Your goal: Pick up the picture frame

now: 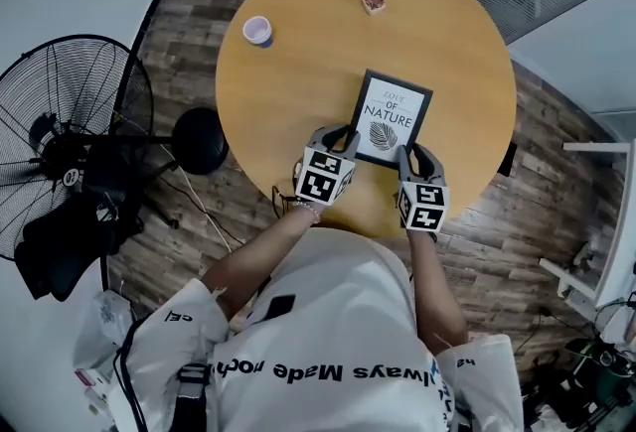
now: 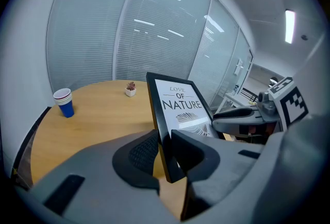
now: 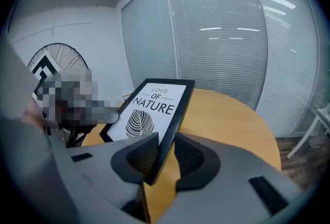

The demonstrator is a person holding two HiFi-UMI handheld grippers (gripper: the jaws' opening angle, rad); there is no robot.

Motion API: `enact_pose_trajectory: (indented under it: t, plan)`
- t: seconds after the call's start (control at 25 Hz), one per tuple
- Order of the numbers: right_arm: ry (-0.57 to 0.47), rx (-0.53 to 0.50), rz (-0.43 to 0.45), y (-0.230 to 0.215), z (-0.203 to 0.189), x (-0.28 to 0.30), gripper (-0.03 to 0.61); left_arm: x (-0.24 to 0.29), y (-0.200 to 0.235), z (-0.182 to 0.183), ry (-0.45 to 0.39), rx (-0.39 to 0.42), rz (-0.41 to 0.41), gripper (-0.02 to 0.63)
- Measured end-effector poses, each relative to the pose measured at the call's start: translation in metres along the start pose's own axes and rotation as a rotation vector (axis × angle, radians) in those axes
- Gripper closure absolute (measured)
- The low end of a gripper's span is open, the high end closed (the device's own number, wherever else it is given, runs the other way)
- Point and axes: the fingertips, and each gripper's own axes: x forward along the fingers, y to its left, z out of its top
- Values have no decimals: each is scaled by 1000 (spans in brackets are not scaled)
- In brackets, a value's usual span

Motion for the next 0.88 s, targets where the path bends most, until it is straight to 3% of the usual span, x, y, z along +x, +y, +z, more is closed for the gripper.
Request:
enact_pose_trajectory:
  t: [0.88]
  plan:
    - [-179, -28, -27, 11, 60, -85, 469, -76, -44, 54, -177, 43, 39, 520]
